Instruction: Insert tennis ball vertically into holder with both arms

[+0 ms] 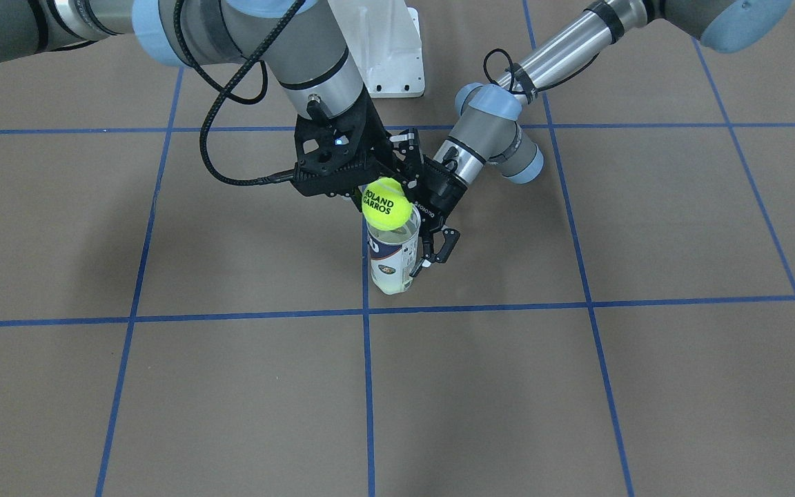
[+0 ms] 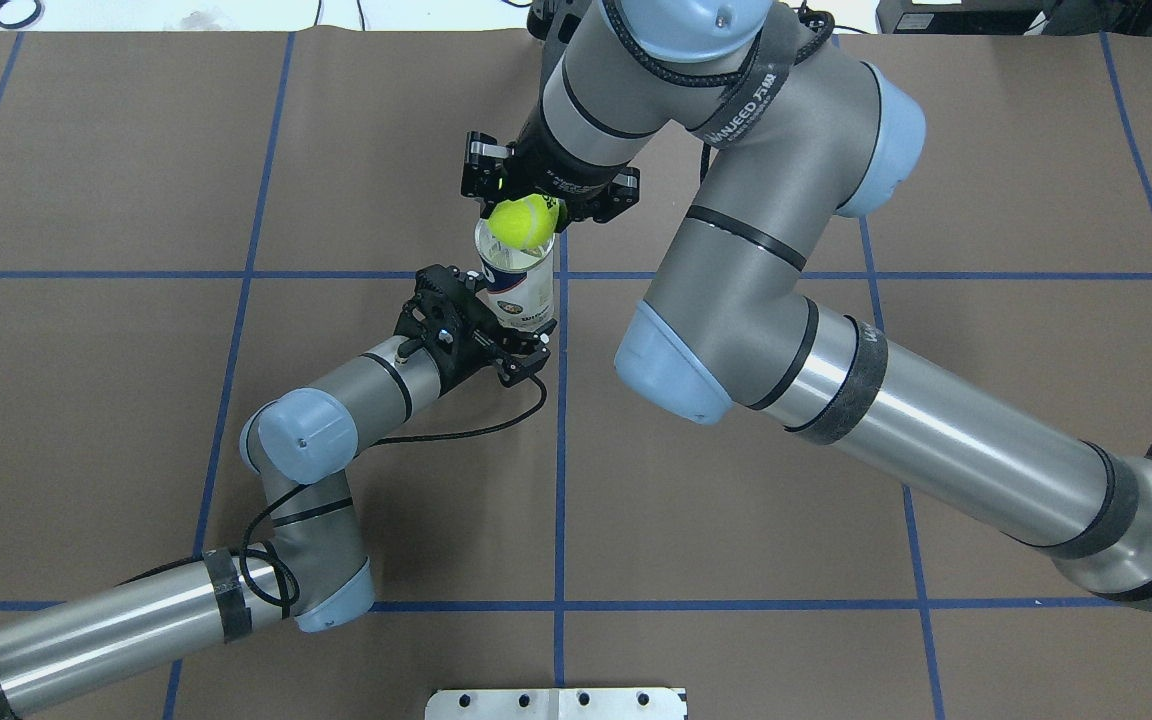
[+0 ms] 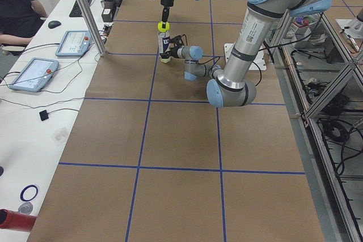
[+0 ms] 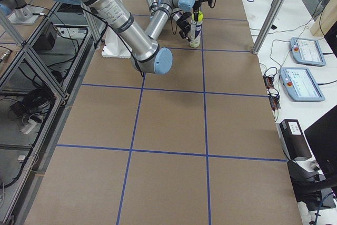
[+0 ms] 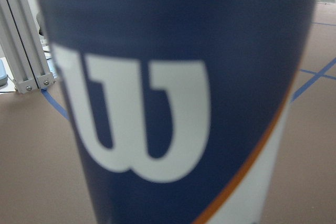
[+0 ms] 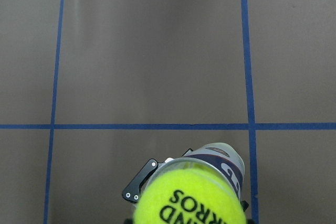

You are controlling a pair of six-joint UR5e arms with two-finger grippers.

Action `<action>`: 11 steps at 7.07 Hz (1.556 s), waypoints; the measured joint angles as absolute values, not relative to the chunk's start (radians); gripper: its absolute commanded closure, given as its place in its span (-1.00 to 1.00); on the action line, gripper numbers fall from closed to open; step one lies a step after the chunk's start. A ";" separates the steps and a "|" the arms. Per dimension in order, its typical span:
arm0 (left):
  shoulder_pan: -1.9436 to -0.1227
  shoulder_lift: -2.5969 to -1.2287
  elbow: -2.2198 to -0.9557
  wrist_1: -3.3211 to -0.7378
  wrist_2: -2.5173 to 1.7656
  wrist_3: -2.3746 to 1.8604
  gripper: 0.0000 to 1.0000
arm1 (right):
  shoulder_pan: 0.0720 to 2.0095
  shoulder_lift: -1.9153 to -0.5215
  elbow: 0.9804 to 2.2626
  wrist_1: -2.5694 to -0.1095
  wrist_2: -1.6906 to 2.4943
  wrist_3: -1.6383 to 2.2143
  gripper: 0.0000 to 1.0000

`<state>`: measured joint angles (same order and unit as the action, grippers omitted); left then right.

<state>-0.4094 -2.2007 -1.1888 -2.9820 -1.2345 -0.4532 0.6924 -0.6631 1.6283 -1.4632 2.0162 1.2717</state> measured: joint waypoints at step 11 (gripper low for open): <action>-0.412 -2.154 -1.254 -2.973 -1.249 -0.450 -0.97 | 0.685 -0.662 1.643 -1.466 1.971 1.306 -0.98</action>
<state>-0.4124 -2.1535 -1.2536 -2.9731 -1.2486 -0.4499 0.6845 -0.6622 1.6428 -1.4665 1.9715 1.3056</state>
